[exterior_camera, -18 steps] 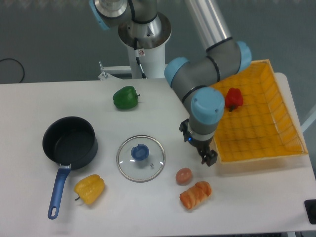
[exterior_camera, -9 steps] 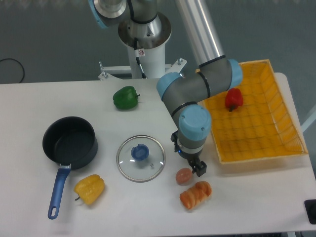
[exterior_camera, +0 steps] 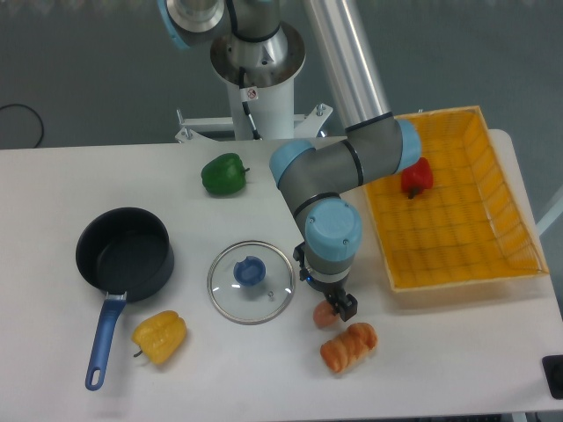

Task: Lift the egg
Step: 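Descend further and close the gripper around the egg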

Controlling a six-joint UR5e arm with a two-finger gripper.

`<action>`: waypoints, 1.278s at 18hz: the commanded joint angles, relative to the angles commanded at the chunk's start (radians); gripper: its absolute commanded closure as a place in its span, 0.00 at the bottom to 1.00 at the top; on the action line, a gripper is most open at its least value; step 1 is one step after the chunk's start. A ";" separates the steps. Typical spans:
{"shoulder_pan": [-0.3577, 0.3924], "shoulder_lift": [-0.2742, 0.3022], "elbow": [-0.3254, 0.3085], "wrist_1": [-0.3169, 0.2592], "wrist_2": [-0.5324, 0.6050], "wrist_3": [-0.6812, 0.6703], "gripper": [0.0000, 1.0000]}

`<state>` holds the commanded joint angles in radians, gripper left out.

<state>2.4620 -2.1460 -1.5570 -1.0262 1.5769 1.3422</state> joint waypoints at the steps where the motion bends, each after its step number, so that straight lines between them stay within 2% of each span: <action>1: 0.000 0.000 0.003 0.000 0.000 -0.002 0.00; 7: 0.000 -0.021 0.037 0.002 0.000 -0.002 0.00; 15: 0.000 -0.044 0.040 0.012 0.003 -0.002 0.00; 23: -0.002 -0.074 0.049 0.047 0.005 -0.003 0.00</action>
<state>2.4605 -2.2196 -1.5079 -0.9788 1.5815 1.3392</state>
